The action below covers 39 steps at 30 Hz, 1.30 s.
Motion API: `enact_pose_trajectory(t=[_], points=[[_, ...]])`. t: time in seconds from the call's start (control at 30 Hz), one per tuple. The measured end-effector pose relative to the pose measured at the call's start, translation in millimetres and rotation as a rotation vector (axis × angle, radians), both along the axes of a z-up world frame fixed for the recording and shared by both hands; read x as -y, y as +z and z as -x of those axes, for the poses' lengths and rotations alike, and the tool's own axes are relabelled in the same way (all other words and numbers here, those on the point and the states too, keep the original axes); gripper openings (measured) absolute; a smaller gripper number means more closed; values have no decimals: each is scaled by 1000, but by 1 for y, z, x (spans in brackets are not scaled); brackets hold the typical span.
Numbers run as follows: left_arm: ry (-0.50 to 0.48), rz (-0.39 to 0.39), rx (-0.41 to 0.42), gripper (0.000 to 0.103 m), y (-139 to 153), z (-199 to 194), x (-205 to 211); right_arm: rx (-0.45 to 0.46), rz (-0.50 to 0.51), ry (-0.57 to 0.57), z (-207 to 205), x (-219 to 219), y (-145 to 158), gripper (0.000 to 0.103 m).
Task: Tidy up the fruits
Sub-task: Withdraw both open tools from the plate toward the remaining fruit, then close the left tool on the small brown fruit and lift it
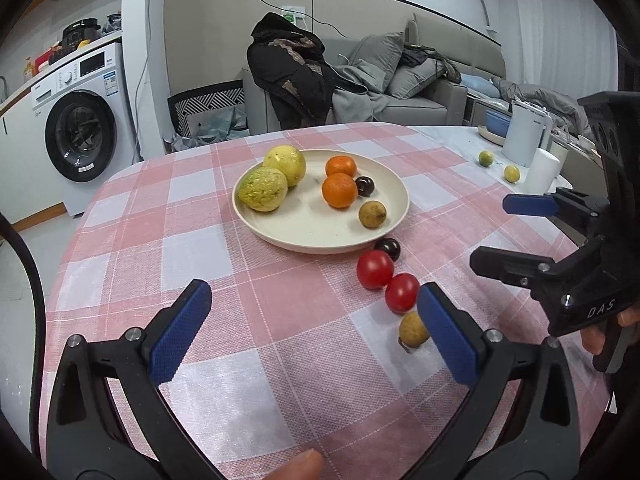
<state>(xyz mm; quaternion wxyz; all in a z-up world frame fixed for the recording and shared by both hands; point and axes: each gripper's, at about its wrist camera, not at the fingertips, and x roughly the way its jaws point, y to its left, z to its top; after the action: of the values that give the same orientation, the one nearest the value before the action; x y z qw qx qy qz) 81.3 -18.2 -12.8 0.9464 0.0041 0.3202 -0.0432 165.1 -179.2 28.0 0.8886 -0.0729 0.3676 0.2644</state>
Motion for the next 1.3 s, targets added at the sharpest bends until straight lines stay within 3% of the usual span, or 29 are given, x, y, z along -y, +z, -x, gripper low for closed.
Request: enact_pose_trajectory(t=[0.3, 0.87, 1.03, 1.1, 1.23, 1.3], points=[[-43, -12, -46, 102, -12, -4, 12, -25, 22, 8, -2, -4, -10, 103], [-137, 17, -216, 102, -42, -24, 40, -97, 38, -17, -14, 6, -24, 103], [-163, 2, -233, 88, -45, -29, 47, -105, 37, -21, -15, 9, -25, 103], [-181, -2, -249, 75, -47, -30, 51, -109, 29, -24, -15, 9, -24, 103], [-214, -13, -254, 58, -50, -31, 58, -112, 25, -21, -16, 10, -25, 103], [-232, -7, -251, 42, -49, -30, 61, -111, 25, -22, -15, 10, -24, 103]])
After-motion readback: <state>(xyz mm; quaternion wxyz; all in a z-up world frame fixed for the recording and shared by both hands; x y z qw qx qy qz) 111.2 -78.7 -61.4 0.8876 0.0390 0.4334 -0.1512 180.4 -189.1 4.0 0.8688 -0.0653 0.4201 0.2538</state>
